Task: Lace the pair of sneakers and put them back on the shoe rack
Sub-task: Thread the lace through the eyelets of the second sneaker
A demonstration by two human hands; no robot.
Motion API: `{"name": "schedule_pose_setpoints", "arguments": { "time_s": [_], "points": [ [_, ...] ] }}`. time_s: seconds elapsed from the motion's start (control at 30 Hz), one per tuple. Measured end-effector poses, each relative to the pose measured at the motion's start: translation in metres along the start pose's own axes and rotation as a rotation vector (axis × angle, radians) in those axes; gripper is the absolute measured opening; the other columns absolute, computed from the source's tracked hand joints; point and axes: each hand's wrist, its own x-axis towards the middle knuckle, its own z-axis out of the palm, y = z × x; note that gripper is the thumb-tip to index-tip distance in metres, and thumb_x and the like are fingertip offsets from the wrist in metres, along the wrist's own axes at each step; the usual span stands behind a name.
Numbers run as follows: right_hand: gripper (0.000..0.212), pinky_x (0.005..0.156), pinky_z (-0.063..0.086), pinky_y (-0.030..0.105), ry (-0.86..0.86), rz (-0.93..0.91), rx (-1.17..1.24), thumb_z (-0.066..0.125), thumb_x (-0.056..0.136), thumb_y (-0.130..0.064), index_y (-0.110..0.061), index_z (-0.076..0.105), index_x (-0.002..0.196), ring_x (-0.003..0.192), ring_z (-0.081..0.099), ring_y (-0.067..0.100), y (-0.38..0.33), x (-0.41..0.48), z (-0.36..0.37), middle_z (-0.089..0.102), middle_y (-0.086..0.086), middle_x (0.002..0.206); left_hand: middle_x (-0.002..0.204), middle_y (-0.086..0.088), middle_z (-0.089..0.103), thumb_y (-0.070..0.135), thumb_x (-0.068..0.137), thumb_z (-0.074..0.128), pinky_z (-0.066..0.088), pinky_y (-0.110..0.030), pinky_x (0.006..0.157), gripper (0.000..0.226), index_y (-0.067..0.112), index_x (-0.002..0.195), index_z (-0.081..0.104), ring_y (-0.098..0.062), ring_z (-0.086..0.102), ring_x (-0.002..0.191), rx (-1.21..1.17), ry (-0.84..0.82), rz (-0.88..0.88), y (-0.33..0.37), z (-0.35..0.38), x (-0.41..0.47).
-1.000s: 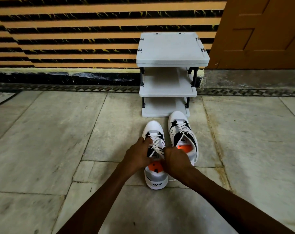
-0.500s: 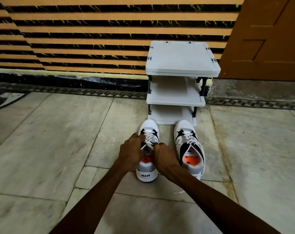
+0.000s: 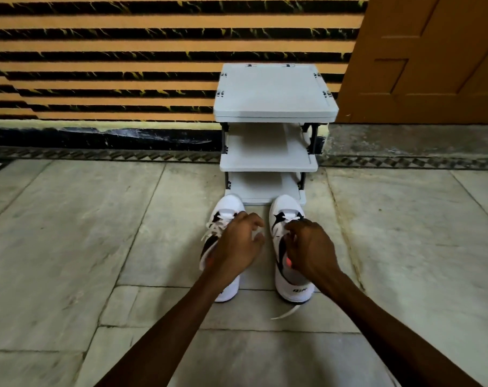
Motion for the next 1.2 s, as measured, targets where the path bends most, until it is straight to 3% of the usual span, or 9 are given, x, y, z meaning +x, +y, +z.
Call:
{"name": "schedule_pose_setpoints", "arguments": {
  "time_s": [0.07, 0.2, 0.37, 0.53, 0.7, 0.9, 0.97, 1.1, 1.2],
  "points": [
    [0.030, 0.067, 0.048, 0.034, -0.071, 0.083, -0.023, 0.063, 0.083, -0.026, -0.017, 0.064, 0.112, 0.098, 0.061, 0.034, 0.026, 0.001, -0.007, 0.063, 0.011, 0.103, 0.104, -0.008, 0.062, 0.018, 0.080, 0.064, 0.052, -0.034, 0.082, 0.026, 0.015, 0.106, 0.065, -0.025, 0.064, 0.093, -0.033, -0.128, -0.052, 0.015, 0.017, 0.008],
    [0.051, 0.080, 0.049, 0.035, -0.303, 0.172, -0.009, 0.067, 0.082, -0.035, -0.023, 0.054, 0.130, 0.104, 0.062, 0.034, 0.048, -0.004, -0.008, 0.060, 0.014, 0.114, 0.127, -0.011, 0.049, 0.039, 0.081, 0.066, 0.045, -0.037, 0.092, 0.061, 0.019, 0.134, 0.044, -0.031, 0.054, 0.115, 0.089, -0.303, -0.118, 0.029, 0.050, 0.010],
    [0.045, 0.076, 0.049, 0.032, -0.247, 0.151, 0.108, 0.067, 0.078, -0.019, -0.019, 0.060, 0.123, 0.097, 0.064, 0.035, 0.043, -0.013, -0.004, 0.062, 0.016, 0.108, 0.119, -0.008, 0.052, 0.027, 0.075, 0.071, 0.045, -0.033, 0.083, 0.049, 0.021, 0.120, 0.054, -0.029, 0.058, 0.107, 0.138, -0.211, -0.101, 0.028, 0.057, 0.002],
    [0.050, 0.076, 0.051, 0.034, -0.245, 0.123, 0.149, 0.070, 0.075, -0.026, -0.021, 0.058, 0.124, 0.097, 0.064, 0.032, 0.042, -0.044, 0.003, 0.061, 0.012, 0.109, 0.117, -0.009, 0.052, 0.022, 0.073, 0.071, 0.048, -0.036, 0.086, 0.051, 0.020, 0.121, 0.054, -0.030, 0.057, 0.107, 0.192, -0.264, -0.063, 0.016, 0.052, -0.021],
    [0.027, 0.065, 0.048, 0.031, -0.095, 0.186, 0.196, 0.072, 0.079, -0.041, -0.025, 0.066, 0.100, 0.082, 0.065, 0.022, 0.047, -0.050, 0.010, 0.062, 0.000, 0.099, 0.111, -0.004, 0.050, 0.030, 0.079, 0.068, 0.048, -0.031, 0.076, 0.035, 0.025, 0.113, 0.058, -0.023, 0.060, 0.095, 0.119, -0.196, -0.038, 0.010, 0.052, -0.027],
    [0.016, 0.056, 0.045, 0.026, -0.157, 0.221, 0.300, 0.076, 0.076, -0.035, -0.030, 0.062, 0.070, 0.069, 0.066, 0.015, 0.048, -0.036, 0.004, 0.067, -0.007, 0.084, 0.095, 0.006, 0.051, 0.017, 0.073, 0.070, 0.047, -0.029, 0.076, 0.021, 0.027, 0.090, 0.062, -0.015, 0.059, 0.087, -0.039, -0.204, -0.037, 0.011, 0.057, -0.017],
    [0.013, 0.057, 0.042, 0.025, -0.133, 0.192, 0.246, 0.073, 0.078, -0.034, -0.025, 0.064, 0.073, 0.074, 0.066, 0.018, 0.047, -0.033, -0.002, 0.065, -0.004, 0.085, 0.089, 0.008, 0.050, 0.014, 0.072, 0.069, 0.044, -0.025, 0.072, 0.021, 0.030, 0.077, 0.058, -0.012, 0.057, 0.082, -0.061, -0.208, -0.070, 0.010, 0.058, -0.017],
    [0.021, 0.062, 0.046, 0.030, -0.044, 0.059, -0.131, 0.064, 0.084, -0.036, -0.017, 0.065, 0.093, 0.079, 0.065, 0.028, 0.037, -0.025, -0.021, 0.061, 0.004, 0.094, 0.087, 0.010, 0.050, 0.017, 0.076, 0.070, 0.038, -0.021, 0.071, 0.025, 0.033, 0.070, 0.052, -0.007, 0.054, 0.079, -0.129, -0.210, -0.123, 0.008, 0.060, -0.016],
    [0.037, 0.059, 0.034, 0.030, -0.080, 0.026, -0.355, 0.058, 0.088, -0.044, -0.011, 0.055, 0.104, 0.081, 0.067, 0.033, 0.030, -0.021, -0.020, 0.068, 0.009, 0.091, 0.085, 0.007, 0.054, 0.023, 0.084, 0.066, 0.035, -0.021, 0.065, 0.027, 0.032, 0.069, 0.045, -0.009, 0.052, 0.076, -0.169, -0.176, -0.184, 0.009, 0.061, -0.013]
  ]
}}
